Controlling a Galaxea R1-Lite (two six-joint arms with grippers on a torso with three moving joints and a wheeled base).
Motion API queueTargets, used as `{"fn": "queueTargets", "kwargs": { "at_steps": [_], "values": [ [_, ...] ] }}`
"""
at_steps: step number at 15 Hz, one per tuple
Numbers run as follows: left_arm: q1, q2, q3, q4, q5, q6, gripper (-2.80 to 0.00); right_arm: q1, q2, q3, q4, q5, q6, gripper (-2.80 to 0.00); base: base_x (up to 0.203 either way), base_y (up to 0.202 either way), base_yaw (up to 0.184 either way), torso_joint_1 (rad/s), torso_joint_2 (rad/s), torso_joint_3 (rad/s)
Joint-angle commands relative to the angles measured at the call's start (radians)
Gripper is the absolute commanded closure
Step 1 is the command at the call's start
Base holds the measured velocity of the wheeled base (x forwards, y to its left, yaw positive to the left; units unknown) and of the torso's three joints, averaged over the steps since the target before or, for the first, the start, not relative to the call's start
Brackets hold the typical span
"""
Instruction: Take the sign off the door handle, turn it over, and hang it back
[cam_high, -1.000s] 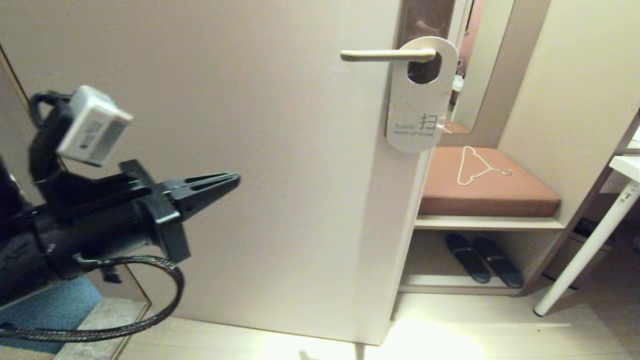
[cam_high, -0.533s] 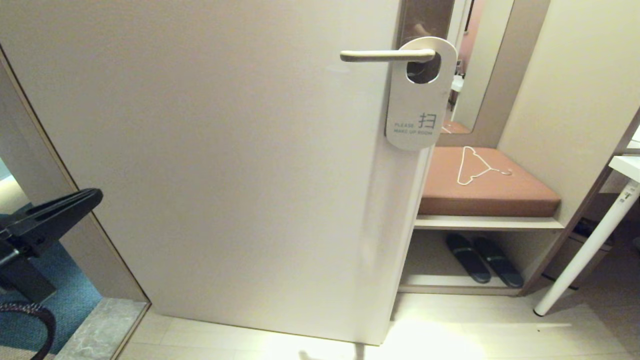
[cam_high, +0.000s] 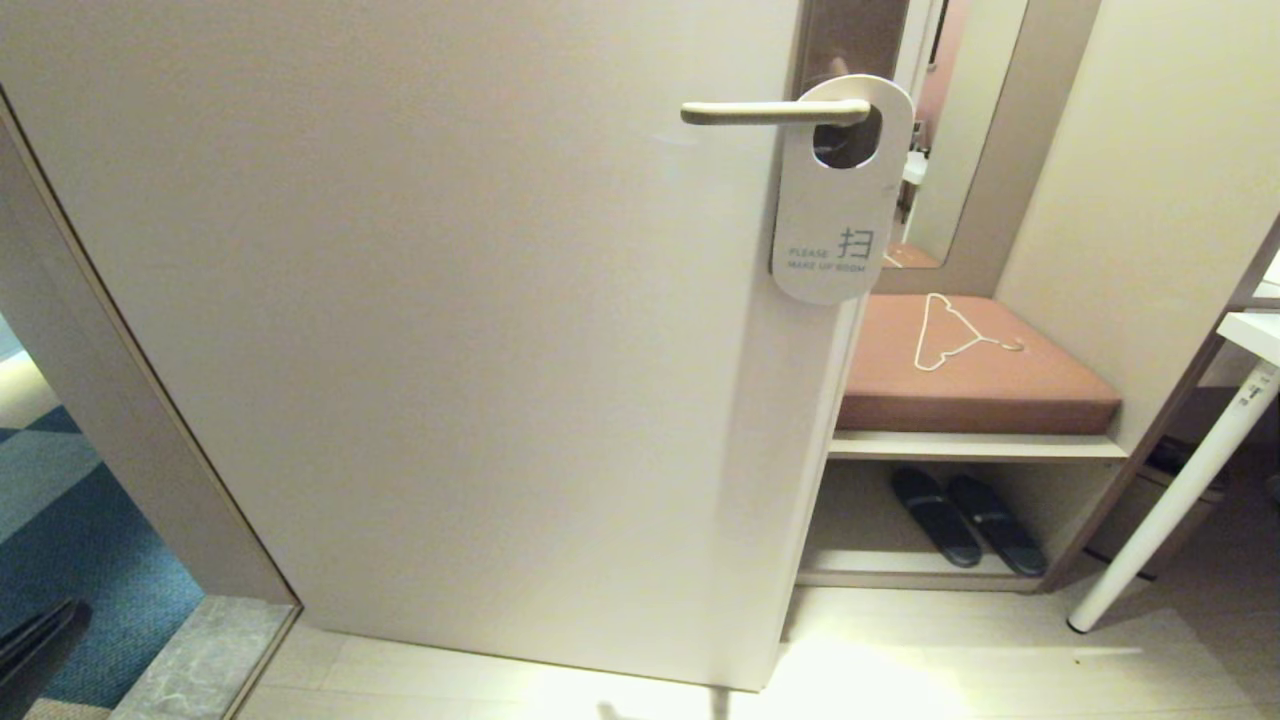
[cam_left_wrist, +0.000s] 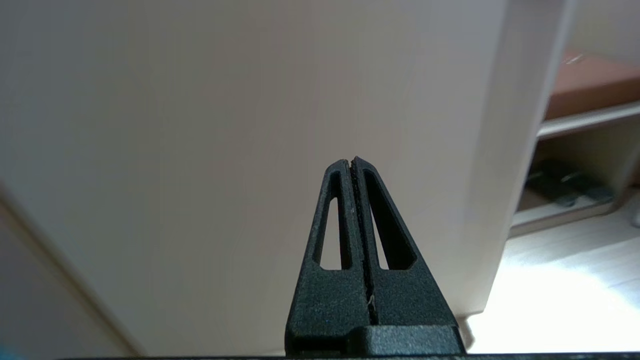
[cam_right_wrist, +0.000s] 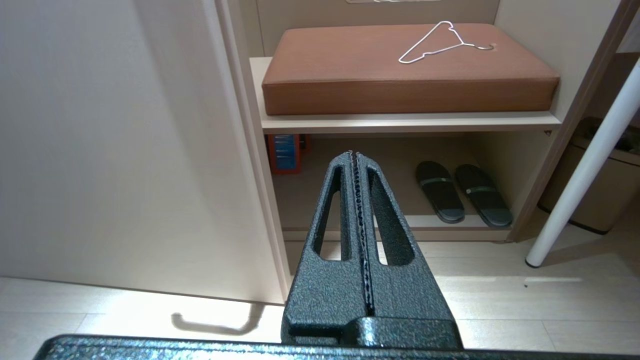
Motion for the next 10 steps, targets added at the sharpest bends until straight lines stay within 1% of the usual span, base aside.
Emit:
{"fn": "queueTargets", "kwargs": {
  "at_steps": [1, 3, 5, 10],
  "values": [
    [0.013, -0.142, 0.025, 0.054, 0.011, 0.002, 0.00, 0.000, 0.000, 0.000, -0.001, 0.000, 0.000, 0.00, 0.000, 0.000, 0.000, 0.000, 0.00, 0.000],
    [0.052, -0.224, 0.050, 0.103, 0.022, 0.005, 0.00, 0.000, 0.000, 0.000, 0.000, 0.000, 0.000, 0.00, 0.000, 0.000, 0.000, 0.000, 0.00, 0.000],
    [0.083, -0.289, 0.088, 0.113, 0.029, 0.006, 0.00, 0.000, 0.000, 0.000, -0.001, 0.000, 0.000, 0.00, 0.000, 0.000, 0.000, 0.000, 0.00, 0.000],
    [0.081, -0.438, 0.103, 0.150, 0.045, 0.008, 0.00, 0.000, 0.000, 0.000, -0.001, 0.000, 0.000, 0.00, 0.000, 0.000, 0.000, 0.000, 0.00, 0.000]
  ]
}}
